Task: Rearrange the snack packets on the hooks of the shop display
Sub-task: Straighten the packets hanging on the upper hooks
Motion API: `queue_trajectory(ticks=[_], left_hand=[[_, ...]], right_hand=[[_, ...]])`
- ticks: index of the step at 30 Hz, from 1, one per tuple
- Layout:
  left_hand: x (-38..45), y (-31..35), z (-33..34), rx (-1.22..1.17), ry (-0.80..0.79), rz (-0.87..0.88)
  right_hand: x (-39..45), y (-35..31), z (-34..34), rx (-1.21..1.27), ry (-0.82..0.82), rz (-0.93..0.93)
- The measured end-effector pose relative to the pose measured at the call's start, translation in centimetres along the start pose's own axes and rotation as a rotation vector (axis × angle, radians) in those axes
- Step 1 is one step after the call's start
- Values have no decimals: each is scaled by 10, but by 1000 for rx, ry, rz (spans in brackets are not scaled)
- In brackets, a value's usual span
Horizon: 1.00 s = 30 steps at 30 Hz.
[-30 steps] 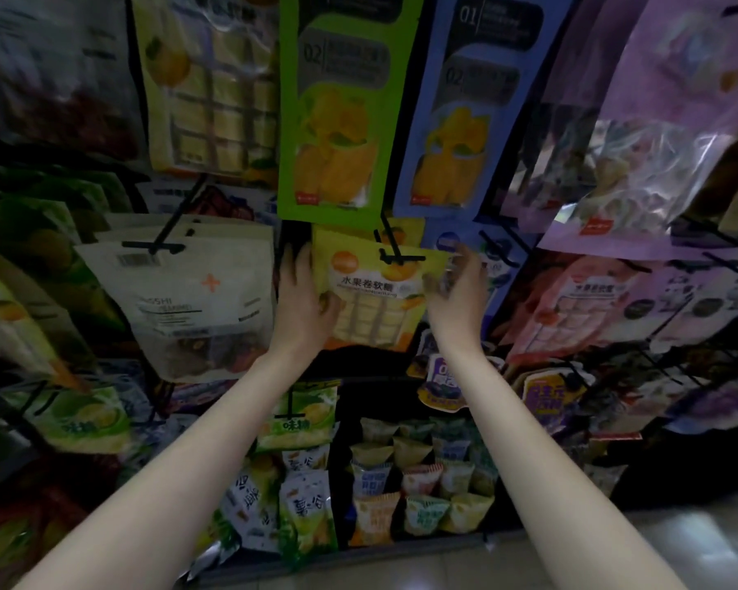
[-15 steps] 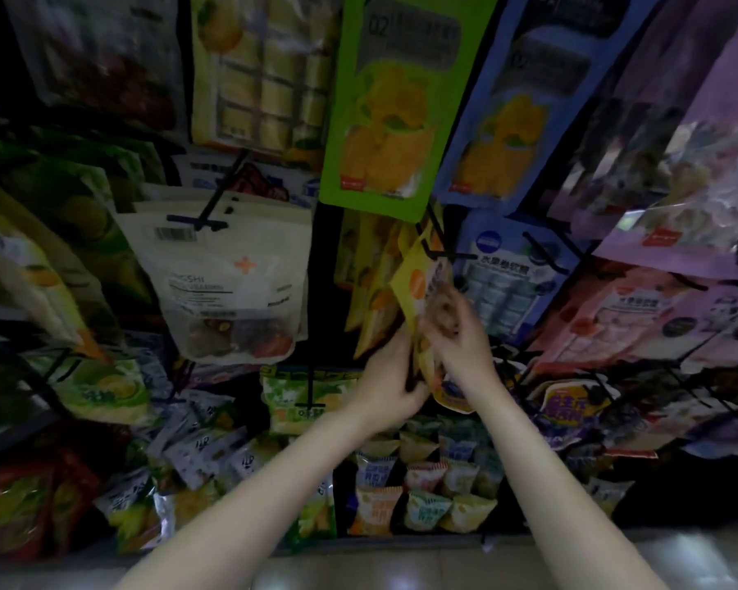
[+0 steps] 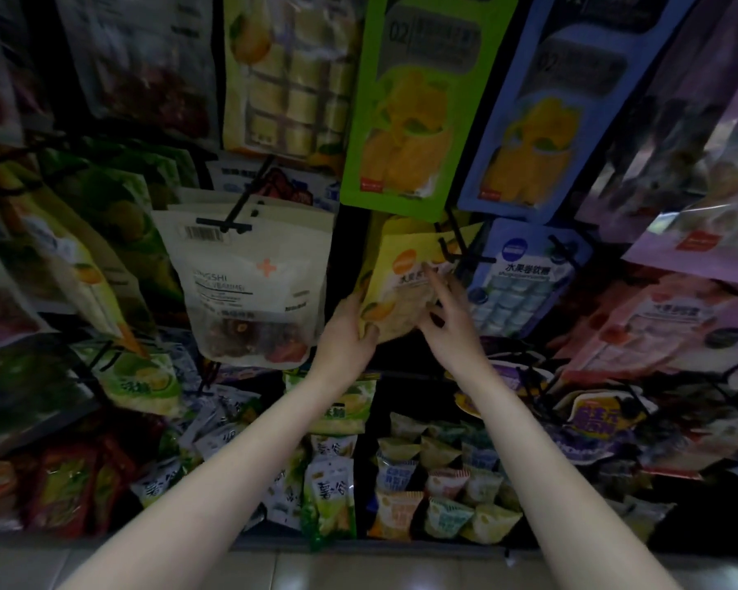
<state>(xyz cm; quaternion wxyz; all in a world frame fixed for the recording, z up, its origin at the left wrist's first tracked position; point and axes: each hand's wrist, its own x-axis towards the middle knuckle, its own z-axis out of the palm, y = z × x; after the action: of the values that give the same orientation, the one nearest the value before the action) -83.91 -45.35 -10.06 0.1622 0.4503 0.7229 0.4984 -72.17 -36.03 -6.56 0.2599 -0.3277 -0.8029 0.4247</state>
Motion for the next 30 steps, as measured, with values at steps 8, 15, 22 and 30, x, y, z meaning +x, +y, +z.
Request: queue_trajectory(ticks=[8, 15, 22, 30], left_hand=[[-39, 1, -41, 214, 158, 195], [-55, -28, -107, 301, 298, 43], [-58, -42, -157, 294, 349, -23], [-59, -60, -203, 223, 137, 49]], right_hand=[[-13, -15, 21, -249, 83, -201], [11, -32, 41, -246, 150, -57], [16, -77, 103, 296, 91, 180], [-9, -86, 134, 230, 308, 147]])
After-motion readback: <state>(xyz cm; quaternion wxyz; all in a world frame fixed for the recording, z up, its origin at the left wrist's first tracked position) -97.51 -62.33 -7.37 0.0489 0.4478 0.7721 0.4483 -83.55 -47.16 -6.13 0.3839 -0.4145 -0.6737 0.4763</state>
